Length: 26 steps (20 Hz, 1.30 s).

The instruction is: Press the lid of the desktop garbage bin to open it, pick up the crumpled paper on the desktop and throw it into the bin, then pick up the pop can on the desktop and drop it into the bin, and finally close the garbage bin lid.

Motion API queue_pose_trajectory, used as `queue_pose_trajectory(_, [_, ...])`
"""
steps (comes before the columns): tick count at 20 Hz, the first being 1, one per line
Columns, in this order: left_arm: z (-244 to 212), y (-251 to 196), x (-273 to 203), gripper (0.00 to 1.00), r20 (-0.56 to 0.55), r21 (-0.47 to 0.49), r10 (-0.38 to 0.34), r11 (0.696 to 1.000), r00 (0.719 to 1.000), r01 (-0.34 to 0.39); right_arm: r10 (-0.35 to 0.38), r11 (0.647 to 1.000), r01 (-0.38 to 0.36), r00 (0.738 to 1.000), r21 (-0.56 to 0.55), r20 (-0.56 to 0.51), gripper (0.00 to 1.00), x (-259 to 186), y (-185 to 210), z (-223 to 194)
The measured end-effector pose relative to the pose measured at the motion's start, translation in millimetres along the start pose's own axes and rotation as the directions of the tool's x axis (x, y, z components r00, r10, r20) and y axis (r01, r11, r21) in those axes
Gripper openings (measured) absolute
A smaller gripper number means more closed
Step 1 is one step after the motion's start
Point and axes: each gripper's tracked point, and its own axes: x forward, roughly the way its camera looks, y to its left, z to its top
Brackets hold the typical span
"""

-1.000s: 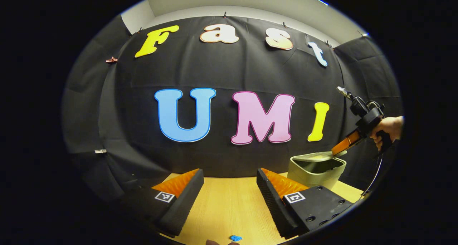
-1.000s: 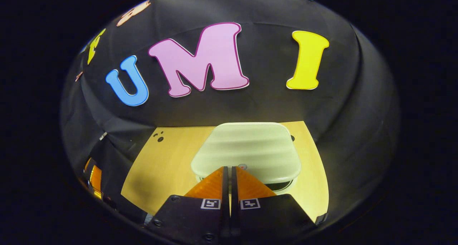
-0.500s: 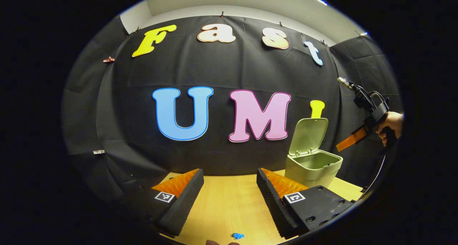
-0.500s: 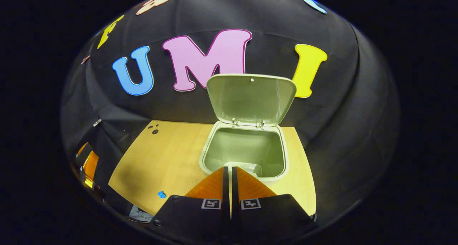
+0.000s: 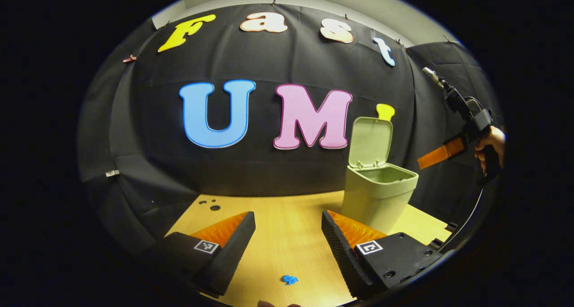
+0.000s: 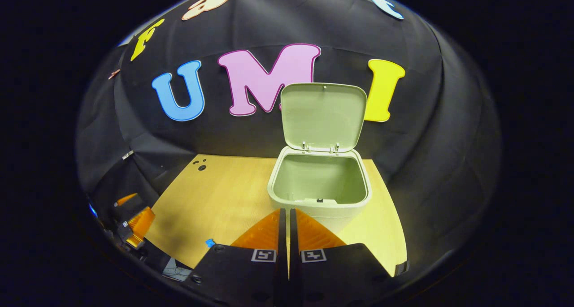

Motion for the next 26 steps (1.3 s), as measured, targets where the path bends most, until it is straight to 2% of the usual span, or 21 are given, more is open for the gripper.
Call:
queue_pose_trajectory(3, [-33, -1, 11, 0.96, -0.073, 0.006, 0.008, 1.000, 0.997, -0.007, 0.003, 1.000, -0.003, 1.000, 0.009, -0.002, 0.06, -8, -2, -11])
queue_pose_trajectory(6, [-72, -4, 21, 0.96, -0.171, 0.005, 0.019, 1.000, 0.985, -0.018, 0.009, 1.000, -0.009, 1.000, -0.010, -0.006, 0.20, -14, -5, -18])
queue_pose_trajectory(7, [-86, -5, 25, 0.96, -0.211, -0.011, 0.018, 1.000, 0.977, -0.021, 0.018, 1.000, -0.018, 1.000, -0.012, -0.003, 0.21, -16, -4, -19])
queue_pose_trajectory(8, [-103, -7, 28, 0.96, -0.250, -0.036, 0.020, 0.999, 0.968, -0.029, 0.027, 1.000, -0.027, 1.000, -0.014, 0.003, 0.17, -19, -3, -18])
queue_pose_trajectory(12, [-162, -7, 42, 0.96, -0.386, -0.114, 0.017, 0.991, 0.922, -0.066, 0.060, 0.998, -0.060, 0.998, -0.032, 0.012, 0.27, -25, -1, -23])
queue_pose_trajectory(16, [-214, 6, 56, 0.96, -0.490, -0.086, 0.052, 0.990, 0.870, -0.108, 0.107, 0.994, -0.107, 0.994, 0.002, -0.017, 0.40, -24, 5, -39])
queue_pose_trajectory(19, [-238, 8, 62, 0.90, -0.545, -0.077, 0.037, 0.993, 0.838, -0.094, 0.104, 0.995, -0.104, 0.994, -0.007, -0.021, 0.41, -24, 1, -44])
queue_pose_trajectory(26, [-276, 2, 75, 0.89, -0.617, -0.004, 0.059, 0.997, 0.785, -0.077, 0.101, 0.995, -0.101, 0.994, 0.001, -0.033, 0.42, -23, -19, -46])
